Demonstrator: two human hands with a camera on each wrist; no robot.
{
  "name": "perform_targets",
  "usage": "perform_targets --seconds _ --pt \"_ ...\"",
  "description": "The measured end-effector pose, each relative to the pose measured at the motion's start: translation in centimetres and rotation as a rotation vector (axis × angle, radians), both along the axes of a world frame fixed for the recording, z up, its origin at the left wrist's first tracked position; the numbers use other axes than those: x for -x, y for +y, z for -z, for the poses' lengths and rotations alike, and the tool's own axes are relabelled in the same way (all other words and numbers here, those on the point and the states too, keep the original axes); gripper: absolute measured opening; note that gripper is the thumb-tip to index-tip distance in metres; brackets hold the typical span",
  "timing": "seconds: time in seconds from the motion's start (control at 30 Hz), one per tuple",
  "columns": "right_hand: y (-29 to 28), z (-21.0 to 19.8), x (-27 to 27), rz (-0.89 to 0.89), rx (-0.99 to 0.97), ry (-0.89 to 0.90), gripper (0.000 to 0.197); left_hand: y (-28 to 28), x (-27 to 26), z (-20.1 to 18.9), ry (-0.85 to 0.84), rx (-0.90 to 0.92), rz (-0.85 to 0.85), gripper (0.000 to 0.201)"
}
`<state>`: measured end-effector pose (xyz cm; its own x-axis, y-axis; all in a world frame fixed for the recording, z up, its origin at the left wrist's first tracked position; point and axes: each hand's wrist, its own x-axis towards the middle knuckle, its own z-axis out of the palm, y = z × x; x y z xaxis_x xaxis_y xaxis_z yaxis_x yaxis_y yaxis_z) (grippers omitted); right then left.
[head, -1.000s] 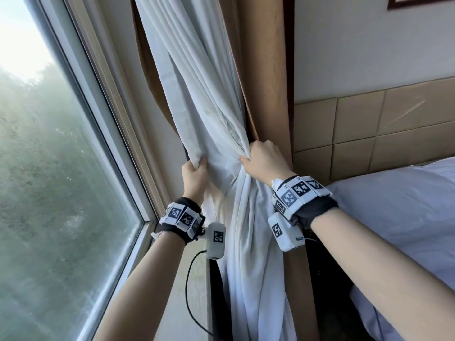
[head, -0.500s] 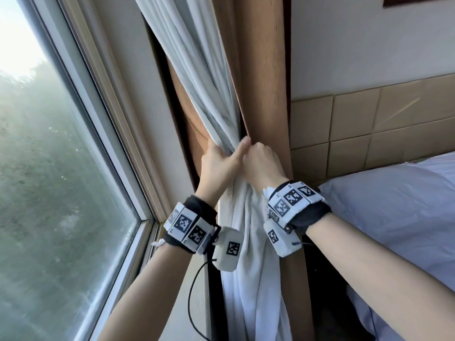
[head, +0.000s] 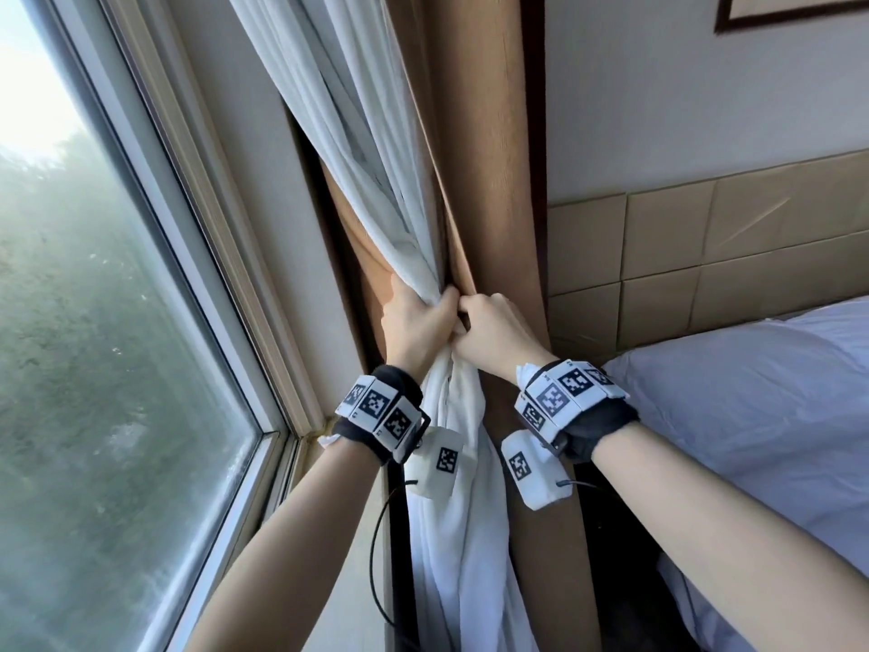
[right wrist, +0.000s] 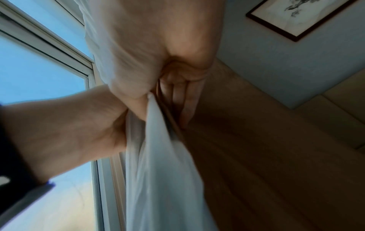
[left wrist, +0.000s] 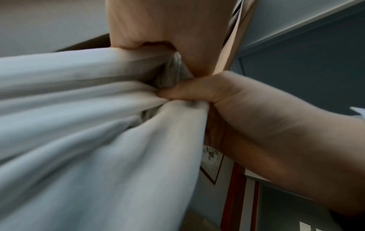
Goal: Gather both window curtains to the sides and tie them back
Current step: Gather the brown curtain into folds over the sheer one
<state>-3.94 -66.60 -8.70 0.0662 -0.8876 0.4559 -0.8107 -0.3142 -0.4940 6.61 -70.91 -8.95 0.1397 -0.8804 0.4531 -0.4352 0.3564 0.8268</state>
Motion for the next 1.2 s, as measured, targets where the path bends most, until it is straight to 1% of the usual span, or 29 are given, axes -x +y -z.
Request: perform_targets --seconds 0.07,0.1,0.13,0.2,0.23,0.27,0.33,0.37,0.43,0.5,0.57,0.6,0.63,0.73,0.8,0.87,0.93,0.97,1.03,1.07,1.1,1.2 --pt "-0.1 0.2 0.3 -0.049 -0.008 -0.065 0.011 -0.6 0.0 -0.2 -0.011 -0.005 -0.04 0.043" --pt "-0.2 0.4 0.5 -0.081 -0.027 -0.126 0.011 -0.9 -0.1 -0.2 -0.006 -0.001 -0.049 0.042" --pt "-0.3 0.6 0.7 -0.126 -0.061 -0.195 0.016 -1.2 -0.2 -0.1 0.002 0.014 -0.047 0.042" --pt "-0.6 1.0 1.4 -0.199 -0.147 -0.317 0.04 -1.3 -0.5 0.1 -0.006 0.058 -0.021 0.043" --pt "-0.7 1.2 1.8 -0.21 -0.174 -0.358 0.049 -1.2 -0.7 0.2 -0.011 0.087 -0.005 0.044" --pt "-0.8 1.4 2.1 -0.212 -0.176 -0.384 0.051 -0.8 -0.9 0.4 0.001 0.119 0.012 0.047" --pt "-0.8 1.7 2.6 -0.196 -0.096 -0.417 0.047 0.2 -1.2 0.7 0.045 0.189 0.042 0.058" --pt "-0.8 2.0 2.9 -0.177 -0.037 -0.415 0.046 0.6 -1.4 0.9 0.046 0.22 0.041 0.066" --pt "-0.3 2.8 3.2 -0.13 0.063 -0.377 0.051 1.1 -2.0 1.5 -0.014 0.305 0.048 0.084" --pt "-0.5 3.8 3.4 -0.111 0.117 -0.347 0.06 1.1 -3.0 2.1 -0.143 0.427 0.087 0.089" --pt "-1.1 4.9 3.7 -0.088 0.158 -0.291 0.066 0.6 -3.9 2.5 -0.306 0.51 0.128 0.084" --pt "-1.4 5.2 3.8 -0.063 0.188 -0.26 0.069 0.2 -4.4 2.6 -0.36 0.521 0.147 0.08" --pt "-1.6 5.3 4.1 -0.03 0.216 -0.245 0.073 0.0 -4.7 2.6 -0.38 0.506 0.162 0.077" --pt "-1.5 5.3 5.0 0.066 0.269 -0.275 0.082 -0.3 -5.2 2.2 -0.304 0.381 0.154 0.071" --pt "-1.4 5.0 5.6 0.095 0.257 -0.293 0.087 -0.2 -5.4 1.7 -0.247 0.328 0.123 0.068" --pt "-1.3 5.0 5.5 0.076 0.213 -0.266 0.089 0.0 -5.4 1.1 -0.169 0.292 0.121 0.062" --pt "-0.9 4.9 4.6 0.021 0.16 -0.195 0.091 0.1 -5.3 0.8 -0.09 0.25 0.116 0.054" --pt "-0.7 4.9 4.1 -0.002 0.14 -0.156 0.094 0.1 -5.1 0.9 -0.061 0.234 0.092 0.046" --pt "-0.3 5.0 3.4 -0.023 0.13 -0.13 0.101 0.1 -4.6 1.2 -0.054 0.246 0.013 0.022" --pt "-0.1 5.1 3.2 -0.03 0.133 -0.152 0.103 -0.1 -4.4 1.4 -0.084 0.265 -0.019 0.022" --pt "0.2 5.1 3.2 -0.042 0.136 -0.184 0.103 -0.4 -4.3 1.7 -0.125 0.275 -0.029 0.028" --pt "1.0 5.6 3.1 -0.096 0.17 -0.217 0.104 -1.0 -4.1 2.0 -0.226 0.264 -0.005 0.043"
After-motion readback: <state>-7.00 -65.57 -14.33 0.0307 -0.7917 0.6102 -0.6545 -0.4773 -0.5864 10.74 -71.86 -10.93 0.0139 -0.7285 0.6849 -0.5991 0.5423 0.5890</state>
